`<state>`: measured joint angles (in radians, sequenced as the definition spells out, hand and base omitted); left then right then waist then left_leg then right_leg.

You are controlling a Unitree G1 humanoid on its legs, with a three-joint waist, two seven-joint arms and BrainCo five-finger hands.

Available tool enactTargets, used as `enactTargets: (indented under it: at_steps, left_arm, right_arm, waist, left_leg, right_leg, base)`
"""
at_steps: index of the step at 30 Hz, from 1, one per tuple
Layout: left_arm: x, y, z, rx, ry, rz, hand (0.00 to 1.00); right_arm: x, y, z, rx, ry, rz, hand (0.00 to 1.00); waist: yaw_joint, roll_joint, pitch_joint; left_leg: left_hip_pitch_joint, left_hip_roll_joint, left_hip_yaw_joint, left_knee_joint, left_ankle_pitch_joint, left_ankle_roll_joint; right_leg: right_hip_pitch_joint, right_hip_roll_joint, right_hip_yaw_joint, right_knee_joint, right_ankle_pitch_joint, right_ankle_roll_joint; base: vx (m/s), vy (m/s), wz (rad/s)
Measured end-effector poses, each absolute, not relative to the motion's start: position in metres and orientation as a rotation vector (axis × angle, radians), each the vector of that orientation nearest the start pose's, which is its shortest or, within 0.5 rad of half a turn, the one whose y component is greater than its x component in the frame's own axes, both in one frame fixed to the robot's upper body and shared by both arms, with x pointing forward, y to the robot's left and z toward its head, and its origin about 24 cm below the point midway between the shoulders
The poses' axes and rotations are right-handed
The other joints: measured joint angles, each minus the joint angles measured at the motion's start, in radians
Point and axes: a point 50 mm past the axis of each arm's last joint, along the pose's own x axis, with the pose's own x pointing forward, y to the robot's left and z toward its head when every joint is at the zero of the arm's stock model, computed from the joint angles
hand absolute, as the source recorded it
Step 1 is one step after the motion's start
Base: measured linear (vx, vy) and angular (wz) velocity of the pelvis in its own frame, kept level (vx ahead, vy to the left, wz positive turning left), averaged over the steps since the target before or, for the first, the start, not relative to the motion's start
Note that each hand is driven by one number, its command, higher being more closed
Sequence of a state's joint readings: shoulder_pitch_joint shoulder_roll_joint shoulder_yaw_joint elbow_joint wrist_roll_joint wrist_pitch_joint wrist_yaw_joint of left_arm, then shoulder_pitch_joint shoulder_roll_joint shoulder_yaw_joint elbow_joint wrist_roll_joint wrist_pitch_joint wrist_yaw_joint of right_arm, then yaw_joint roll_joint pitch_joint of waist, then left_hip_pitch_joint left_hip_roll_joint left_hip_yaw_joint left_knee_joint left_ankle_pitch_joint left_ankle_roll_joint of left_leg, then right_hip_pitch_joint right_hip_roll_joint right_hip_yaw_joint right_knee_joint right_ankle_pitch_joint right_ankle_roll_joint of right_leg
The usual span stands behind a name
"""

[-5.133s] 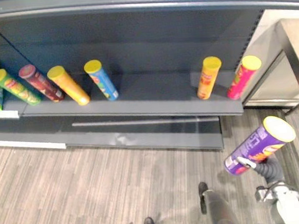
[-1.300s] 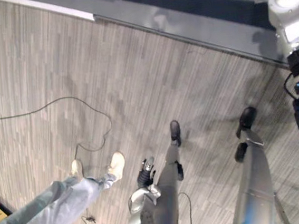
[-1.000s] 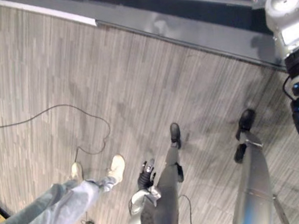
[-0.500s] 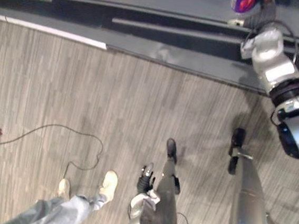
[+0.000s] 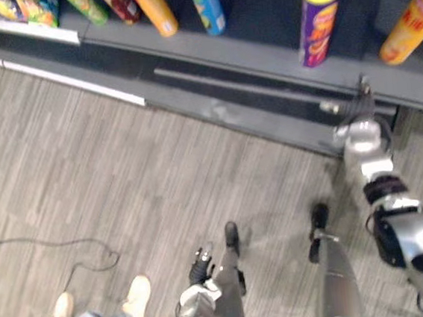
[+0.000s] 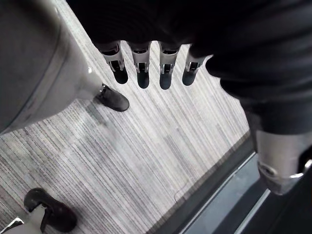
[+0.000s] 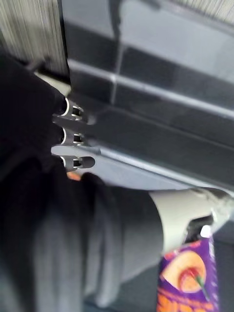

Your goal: Put the gum and the chips on the shelf.

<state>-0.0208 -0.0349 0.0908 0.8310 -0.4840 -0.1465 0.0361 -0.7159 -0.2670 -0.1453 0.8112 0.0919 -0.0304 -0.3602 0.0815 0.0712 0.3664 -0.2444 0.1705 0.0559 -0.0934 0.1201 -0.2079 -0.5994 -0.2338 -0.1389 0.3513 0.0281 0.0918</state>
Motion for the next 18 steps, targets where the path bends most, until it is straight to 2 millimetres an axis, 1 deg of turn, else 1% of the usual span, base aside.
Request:
enactTargets:
  at_steps: [1,2,3,4,5,6,8,9,10,11,12,13,14,15,16,17,18]
  left_arm:
    - [0.182,0.162,-0.118,-0.478,0.658,0.337,0.00]
    - [0.177,0.168,-0.121,-0.476,0.669,0.373,0.00]
    - [0.171,0.174,-0.125,-0.468,0.689,0.400,0.00]
    - [0.166,0.177,-0.128,-0.458,0.710,0.413,0.00]
    - [0.156,0.182,-0.134,-0.463,0.749,0.455,0.00]
    - [0.146,0.187,-0.139,-0.457,0.784,0.494,0.00]
    - [0.133,0.191,-0.145,-0.449,0.825,0.536,0.00]
    - [0.125,0.195,-0.148,-0.441,0.856,0.556,0.00]
    - [0.124,0.195,-0.149,-0.431,0.865,0.552,0.00]
    - [0.119,0.194,-0.151,-0.431,0.889,0.558,0.00]
    - [0.115,0.196,-0.153,-0.432,0.901,0.569,0.00]
    - [0.108,0.197,-0.155,-0.413,0.928,0.568,0.00]
    - [0.105,0.198,-0.156,-0.406,0.940,0.567,0.00]
    - [0.101,0.199,-0.157,-0.400,0.955,0.569,0.00]
    - [0.097,0.199,-0.159,-0.386,0.977,0.560,0.00]
    - [0.095,0.199,-0.160,-0.378,0.986,0.555,0.00]
    - [0.090,0.201,-0.160,-0.376,0.994,0.563,0.00]
  right_arm:
    - [0.356,-0.229,0.072,-0.030,0.068,-0.488,0.00]
    - [0.326,-0.224,0.040,0.037,0.118,-0.506,0.00]
    - [0.308,-0.220,0.026,0.057,0.136,-0.509,0.00]
    - [0.296,-0.218,0.019,0.070,0.139,-0.516,0.00]
    - [0.273,-0.218,0.011,0.088,0.137,-0.535,0.00]
    - [0.251,-0.221,0.006,0.086,0.119,-0.558,0.00]
    - [0.226,-0.227,0.000,0.059,0.115,-0.576,0.00]
    - [0.206,-0.233,-0.009,0.013,0.145,-0.589,0.00]
    - [0.199,-0.236,-0.013,-0.012,0.164,-0.593,0.00]
    - [0.184,-0.241,-0.027,-0.048,0.228,-0.594,0.00]
    - [0.174,-0.242,-0.041,-0.076,0.301,-0.585,0.00]
    - [0.163,-0.241,-0.061,-0.090,0.402,-0.566,0.00]
    - [0.157,-0.241,-0.071,-0.089,0.458,-0.557,0.00]
    - [0.141,-0.239,-0.094,-0.077,0.583,-0.541,0.00]
    - [0.117,-0.239,-0.117,-0.051,0.723,-0.549,0.00]
    - [0.103,-0.239,-0.128,-0.021,0.801,-0.560,0.00]
    - [0.071,-0.237,-0.148,0.069,0.971,-0.598,0.00]
  waist:
    - [-0.001,-0.009,-0.005]
    - [-0.009,-0.028,-0.016]
    - [-0.026,-0.039,-0.028]
    - [-0.038,-0.042,-0.041]
    - [-0.057,-0.049,-0.074]
    - [-0.075,-0.058,-0.104]
    - [-0.098,-0.068,-0.141]
    - [-0.111,-0.078,-0.171]
    - [-0.113,-0.080,-0.178]
    - [-0.118,-0.080,-0.202]
    - [-0.124,-0.082,-0.218]
    - [-0.135,-0.082,-0.238]
    - [-0.136,-0.082,-0.247]
    - [-0.135,-0.080,-0.260]
    - [-0.135,-0.076,-0.273]
    - [-0.134,-0.074,-0.278]
    - [-0.132,-0.070,-0.281]
  left_leg:
    - [0.018,0.003,0.002,0.000,-0.007,-0.001]
    - [0.049,0.006,0.013,0.001,-0.021,0.001]
    - [0.065,0.009,0.018,0.001,-0.030,0.001]
    - [0.071,0.012,0.019,0.001,-0.034,-0.001]
    - [0.083,0.020,0.026,0.000,-0.044,-0.001]
    - [0.107,0.028,0.041,0.001,-0.058,-0.002]
    - [0.132,0.033,0.048,0.016,-0.081,-0.003]
    - [0.155,0.041,0.049,0.040,-0.107,-0.005]
    - [0.162,0.045,0.050,0.051,-0.112,0.001]
    - [0.169,0.053,0.050,0.071,-0.131,0.001]
    - [0.182,0.057,0.053,0.076,-0.139,0.001]
    - [0.198,0.061,0.057,0.080,-0.150,0.000]
    - [0.206,0.062,0.064,0.081,-0.155,0.002]
    - [0.222,0.062,0.073,0.082,-0.164,0.003]
    - [0.232,0.060,0.075,0.085,-0.173,0.006]
    - [0.233,0.059,0.077,0.088,-0.180,0.005]
    - [0.252,0.057,0.080,0.095,-0.193,0.005]
  right_leg:
    - [0.019,0.003,-0.001,-0.001,-0.005,0.000]
    - [0.046,0.008,0.000,-0.002,-0.015,0.003]
    - [0.059,0.013,0.003,-0.005,-0.019,0.005]
    - [0.068,0.017,0.002,-0.012,-0.019,0.005]
    - [0.084,0.028,0.002,-0.025,-0.019,0.005]
    - [0.106,0.041,0.005,-0.038,-0.021,0.006]
    - [0.133,0.053,0.009,-0.043,-0.032,0.006]
    - [0.163,0.063,0.012,-0.049,-0.040,0.005]
    - [0.178,0.068,0.012,-0.057,-0.041,0.007]
    - [0.205,0.076,0.012,-0.076,-0.040,0.008]
    - [0.226,0.081,0.012,-0.090,-0.038,0.010]
    - [0.251,0.089,0.014,-0.111,-0.034,0.016]
    - [0.263,0.092,0.018,-0.123,-0.031,0.019]
    - [0.284,0.095,0.027,-0.146,-0.023,0.024]
    - [0.306,0.097,0.031,-0.171,-0.013,0.028]
    - [0.317,0.099,0.033,-0.184,-0.007,0.032]
    - [0.343,0.102,0.035,-0.205,0.000,0.033]
  base:
    - [0.12,-0.011,-0.14]
    - [0.12,-0.008,-0.18]
    - [0.10,0.000,-0.19]
    - [0.13,0.009,-0.18]
    - [0.17,0.017,-0.26]
    - [0.18,0.022,-0.31]
    - [0.13,0.024,-0.26]
    - [0.14,0.027,-0.19]
    - [0.14,0.033,-0.15]
    - [0.08,0.030,-0.07]
    - [0.11,0.054,-0.07]
    - [0.08,0.053,-0.10]
    - [0.09,0.070,-0.18]
    - [0.06,0.070,-0.19]
    - [0.06,0.071,-0.16]
    - [0.05,0.064,-0.07]
    - [0.03,0.034,-0.03]
